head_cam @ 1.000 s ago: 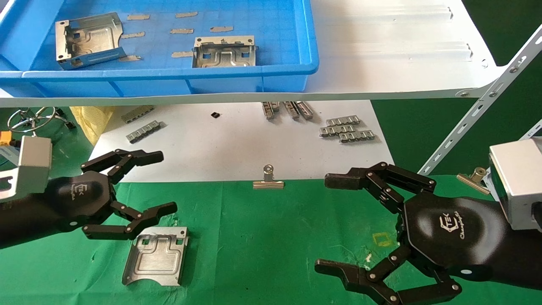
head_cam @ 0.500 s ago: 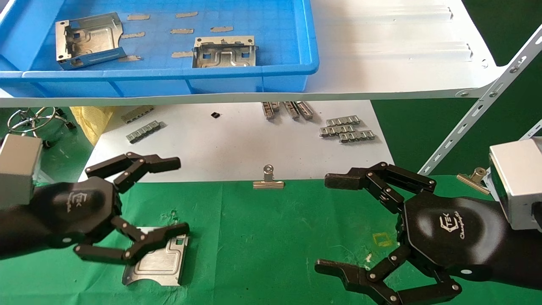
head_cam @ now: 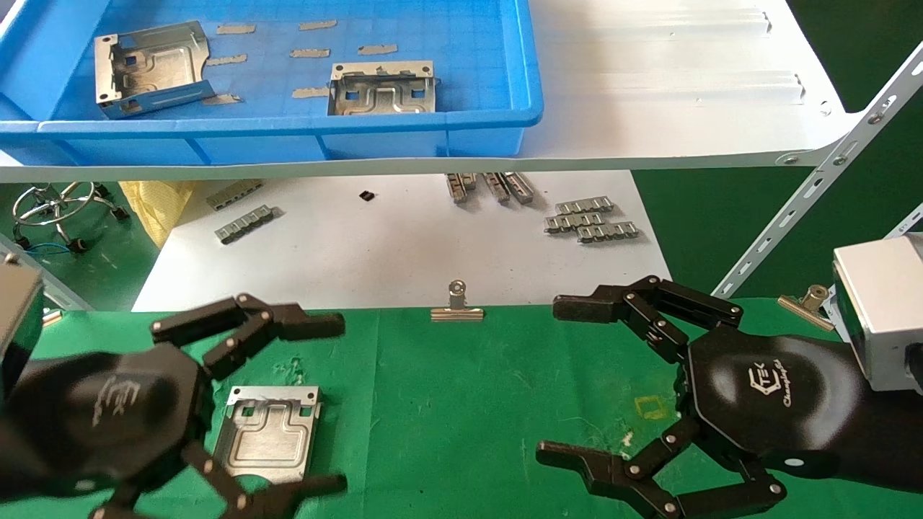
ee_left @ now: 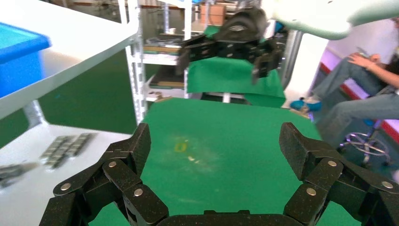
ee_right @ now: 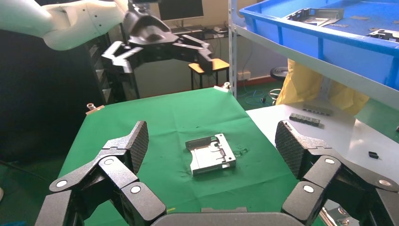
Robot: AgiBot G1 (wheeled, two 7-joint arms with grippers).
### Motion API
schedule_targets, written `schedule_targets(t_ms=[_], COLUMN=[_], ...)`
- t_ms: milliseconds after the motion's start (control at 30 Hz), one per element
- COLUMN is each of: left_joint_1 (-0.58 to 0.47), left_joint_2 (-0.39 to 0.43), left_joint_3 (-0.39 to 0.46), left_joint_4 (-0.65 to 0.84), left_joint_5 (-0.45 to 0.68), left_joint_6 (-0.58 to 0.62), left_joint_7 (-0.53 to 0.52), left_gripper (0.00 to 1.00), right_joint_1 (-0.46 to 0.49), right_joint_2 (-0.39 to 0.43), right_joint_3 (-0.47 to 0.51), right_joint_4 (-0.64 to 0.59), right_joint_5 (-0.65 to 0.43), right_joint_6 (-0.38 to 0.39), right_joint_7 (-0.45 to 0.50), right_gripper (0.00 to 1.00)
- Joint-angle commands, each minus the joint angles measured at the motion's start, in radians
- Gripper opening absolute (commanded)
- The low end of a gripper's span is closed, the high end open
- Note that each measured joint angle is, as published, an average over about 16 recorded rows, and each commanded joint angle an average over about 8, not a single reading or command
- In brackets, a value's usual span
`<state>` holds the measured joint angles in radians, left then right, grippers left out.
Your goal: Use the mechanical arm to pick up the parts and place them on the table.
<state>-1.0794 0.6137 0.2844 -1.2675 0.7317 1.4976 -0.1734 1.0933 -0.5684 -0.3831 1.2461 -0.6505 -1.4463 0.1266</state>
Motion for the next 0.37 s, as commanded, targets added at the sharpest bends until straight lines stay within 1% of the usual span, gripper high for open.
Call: schedule_targets(t_ms=[33,367], left_joint_1=[0.011,0.014], left_joint_2=[-0.005,-0.007], left_joint_3=[-0.010,-0.013], left_joint_4=[-0.037,-0.042], left_joint_5=[-0.004,-0.007], left_joint_6=[-0.003,-0.005], left_joint_7=[-0.022,-0.023], left_gripper=[1.00,1.00], right_joint_1=[0.000,0.000], right_joint_2=[0.000,0.000], right_joint_3=[0.000,0.000], right_joint_4=[0.000,0.000], right_joint_5=[0.000,0.000], right_joint_6=[0.000,0.000], right_joint_7=[0.000,0.000], right_gripper=[1.00,1.00])
